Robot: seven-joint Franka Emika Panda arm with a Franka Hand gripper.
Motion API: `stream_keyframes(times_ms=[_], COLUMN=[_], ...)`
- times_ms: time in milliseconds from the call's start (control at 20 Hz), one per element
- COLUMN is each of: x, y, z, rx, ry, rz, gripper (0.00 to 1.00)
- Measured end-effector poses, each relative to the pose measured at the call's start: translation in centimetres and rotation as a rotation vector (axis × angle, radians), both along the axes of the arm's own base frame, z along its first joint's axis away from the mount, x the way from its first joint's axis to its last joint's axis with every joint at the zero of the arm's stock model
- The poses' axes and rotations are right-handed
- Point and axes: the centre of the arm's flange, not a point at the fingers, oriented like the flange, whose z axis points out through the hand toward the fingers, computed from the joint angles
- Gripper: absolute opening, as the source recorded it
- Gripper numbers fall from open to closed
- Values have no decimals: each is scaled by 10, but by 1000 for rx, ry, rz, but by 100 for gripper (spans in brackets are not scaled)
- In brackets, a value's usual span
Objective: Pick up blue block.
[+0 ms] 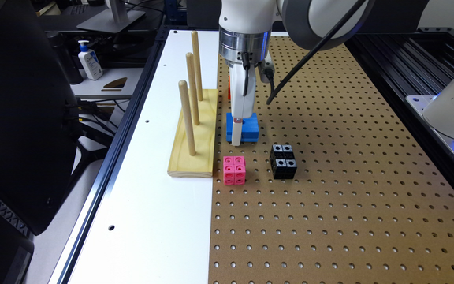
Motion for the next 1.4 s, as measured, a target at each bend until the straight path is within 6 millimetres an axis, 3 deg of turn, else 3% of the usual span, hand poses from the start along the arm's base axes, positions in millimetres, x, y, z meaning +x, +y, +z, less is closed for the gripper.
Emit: stream_keyframes(times_ms=[350,650,900,1200,1400], x=[1,2,3,-1,-2], y=[-1,-2,-2,-2,-2], z=[3,40,48,103,110], rx=[-1,-8,-10,-21,-22], ry=[-3,0,-3,-3,-2], rz=[-1,2,2,5,5], gripper=[0,0,0,0,0])
